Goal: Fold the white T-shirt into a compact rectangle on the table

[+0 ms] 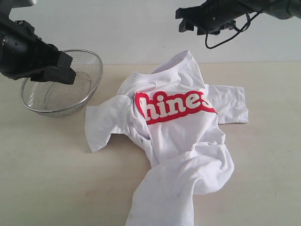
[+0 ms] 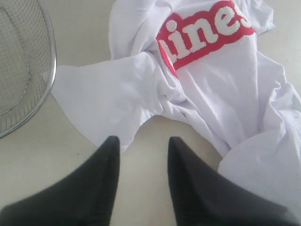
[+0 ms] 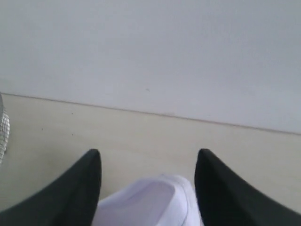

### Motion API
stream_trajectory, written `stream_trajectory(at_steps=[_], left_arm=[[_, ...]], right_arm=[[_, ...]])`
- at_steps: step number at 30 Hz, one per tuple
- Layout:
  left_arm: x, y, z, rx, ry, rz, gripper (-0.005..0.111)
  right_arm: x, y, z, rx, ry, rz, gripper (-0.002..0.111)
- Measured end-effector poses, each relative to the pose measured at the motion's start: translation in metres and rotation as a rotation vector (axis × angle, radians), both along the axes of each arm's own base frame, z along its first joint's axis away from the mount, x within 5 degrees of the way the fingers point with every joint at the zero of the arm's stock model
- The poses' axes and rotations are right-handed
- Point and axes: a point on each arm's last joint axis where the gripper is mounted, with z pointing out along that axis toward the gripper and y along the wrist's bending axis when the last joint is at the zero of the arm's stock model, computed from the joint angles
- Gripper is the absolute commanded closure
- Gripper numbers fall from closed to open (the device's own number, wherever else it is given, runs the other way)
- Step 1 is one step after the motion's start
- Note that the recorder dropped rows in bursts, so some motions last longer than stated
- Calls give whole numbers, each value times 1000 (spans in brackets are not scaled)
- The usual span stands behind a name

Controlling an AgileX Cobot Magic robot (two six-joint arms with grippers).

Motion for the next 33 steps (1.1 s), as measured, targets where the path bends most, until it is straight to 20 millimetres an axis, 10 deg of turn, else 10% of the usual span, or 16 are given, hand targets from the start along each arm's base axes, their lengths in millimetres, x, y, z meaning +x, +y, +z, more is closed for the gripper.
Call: stream_trajectory(at_steps=[5,10,18,25,33], left_arm=[[0,-1,0,-16,5,2,95],[1,-9,3,-98,-17,-31,102],[35,-31,-45,-212,92,-64,102],[57,-39,-83,-241,132,-33,102],[81,-46,-98,-253,135,-8,102]], right_arm=[[-18,-10,54,-20,-69,4,108],[-44,-35,81,-90,33,25,108],[-62,-72,25,-109,364,4,108],[-80,-69,-43,-71,540,32,108],[-90,-61,-69,-55,588,59,108]])
